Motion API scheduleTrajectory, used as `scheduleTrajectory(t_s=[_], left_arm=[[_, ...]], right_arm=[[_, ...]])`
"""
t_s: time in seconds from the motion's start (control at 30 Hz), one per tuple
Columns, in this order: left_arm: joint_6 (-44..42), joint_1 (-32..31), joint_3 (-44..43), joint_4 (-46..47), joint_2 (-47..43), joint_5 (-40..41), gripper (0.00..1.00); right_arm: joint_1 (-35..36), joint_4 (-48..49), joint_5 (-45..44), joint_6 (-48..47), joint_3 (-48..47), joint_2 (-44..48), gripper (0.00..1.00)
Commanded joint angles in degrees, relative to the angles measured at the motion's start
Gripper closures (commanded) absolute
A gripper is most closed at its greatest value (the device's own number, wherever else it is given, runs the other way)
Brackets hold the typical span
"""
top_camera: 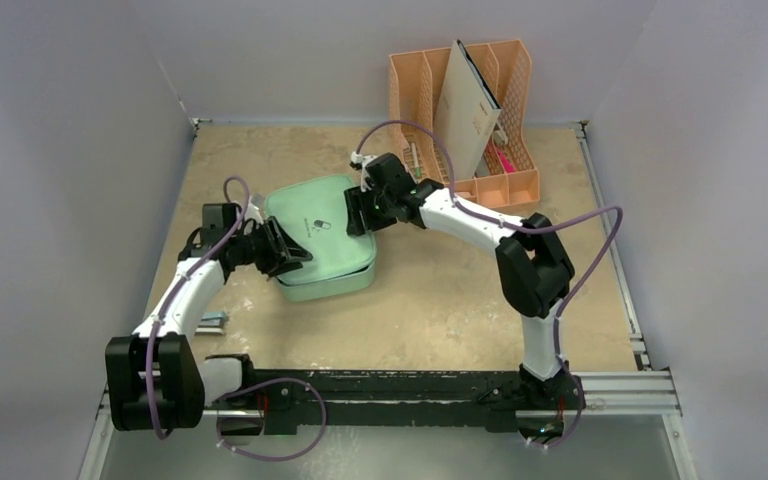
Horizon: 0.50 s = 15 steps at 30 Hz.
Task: Organize the medicine kit
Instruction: Zip the medicine box at the center of the board.
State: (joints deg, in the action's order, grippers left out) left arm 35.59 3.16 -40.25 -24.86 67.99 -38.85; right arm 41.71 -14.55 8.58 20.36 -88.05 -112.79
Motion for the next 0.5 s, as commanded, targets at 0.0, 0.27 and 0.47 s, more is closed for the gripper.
scheduleTrajectory(t_s=[0.0,0.27,0.47], left_arm=[[3.3,-1.2,0.0,3.7,-1.2,-2.3,0.61],[-4.8,-1.1,-13.1,-10.9,-1.6,13.6,0.43],[-8.5,0.2,-15.3,-11.0,0.8,12.9,0.22]], right_arm=[[-2.4,-2.1,-1.1,-6.1,-6.6,-1.3,0.40],[-2.9,-5.3,-5.2,-3.9,-4.7,7.4,0.29],[-2.9,-1.6,-7.0,-2.8,4.6,16.6,0.23]])
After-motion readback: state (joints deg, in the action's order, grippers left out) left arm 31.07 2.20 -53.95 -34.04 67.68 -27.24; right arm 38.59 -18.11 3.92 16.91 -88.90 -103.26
